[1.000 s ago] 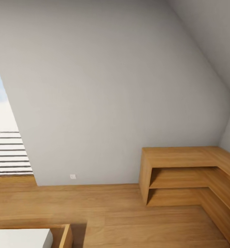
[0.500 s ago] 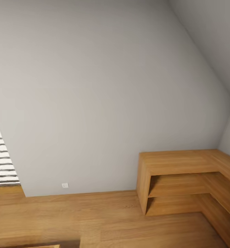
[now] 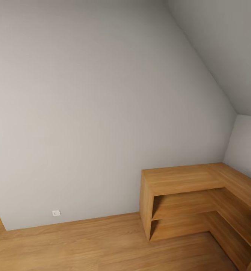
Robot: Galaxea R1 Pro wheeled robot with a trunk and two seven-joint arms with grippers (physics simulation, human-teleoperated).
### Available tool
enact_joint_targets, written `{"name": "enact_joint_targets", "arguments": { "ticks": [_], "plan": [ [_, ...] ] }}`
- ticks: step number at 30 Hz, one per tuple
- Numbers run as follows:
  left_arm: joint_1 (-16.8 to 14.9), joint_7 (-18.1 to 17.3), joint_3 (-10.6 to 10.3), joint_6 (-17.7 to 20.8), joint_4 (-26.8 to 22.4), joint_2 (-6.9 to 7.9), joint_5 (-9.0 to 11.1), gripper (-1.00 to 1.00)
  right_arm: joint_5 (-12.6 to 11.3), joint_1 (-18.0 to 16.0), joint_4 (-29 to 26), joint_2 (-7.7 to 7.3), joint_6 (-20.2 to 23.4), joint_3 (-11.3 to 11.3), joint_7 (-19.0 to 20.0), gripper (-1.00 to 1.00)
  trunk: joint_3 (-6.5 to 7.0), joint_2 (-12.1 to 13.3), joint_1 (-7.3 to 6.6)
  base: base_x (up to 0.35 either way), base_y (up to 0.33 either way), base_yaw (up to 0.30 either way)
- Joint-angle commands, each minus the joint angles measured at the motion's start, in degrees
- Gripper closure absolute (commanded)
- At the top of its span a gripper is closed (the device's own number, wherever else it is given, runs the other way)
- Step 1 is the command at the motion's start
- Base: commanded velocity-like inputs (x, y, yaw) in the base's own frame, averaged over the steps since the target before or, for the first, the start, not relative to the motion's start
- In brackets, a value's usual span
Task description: In the bedroom, organize the workspace by keeping the computer under the desk, ensuring the monitor is on the desk, placing the keyboard on the desk next to the monitor, placing the mouse on the desk next to the keyboard, moving the folder from the swivel chair onto the desk next to the mouse, stacking the notebook on top of the folder with the pen on top of the notebook, and positioning the swivel chair next to the desk.
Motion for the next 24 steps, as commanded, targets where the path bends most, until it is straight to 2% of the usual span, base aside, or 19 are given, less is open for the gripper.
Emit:
{"name": "enact_joint_targets", "arguments": {
  "ticks": [1,12,24],
  "plan": [
    [0.0,0.1,-0.1,-0.2,2.9,0.02,0.1,-1.0,-0.6,0.2,1.3,0.12,-0.4,0.6,-0.1,-1.0,0.07,0.0,0.02,0.002,-0.004,-0.155],
    [0.0,-0.2,-0.2,-0.4,7.7,-0.04,0.0,-1.0,-1.2,0.9,1.9,0.54,-1.0,0.5,-0.2,-1.0,0.89,0.0,0.02,0.001,-0.001,-0.157],
    [0.0,-0.2,-0.3,-0.4,8.2,-0.05,0.0,-1.0,-1.1,1.0,2.0,0.6,-1.0,0.5,-0.1,-1.0,1.46,0.0,0.02,0.0,0.0,-0.229]
  ]
}}
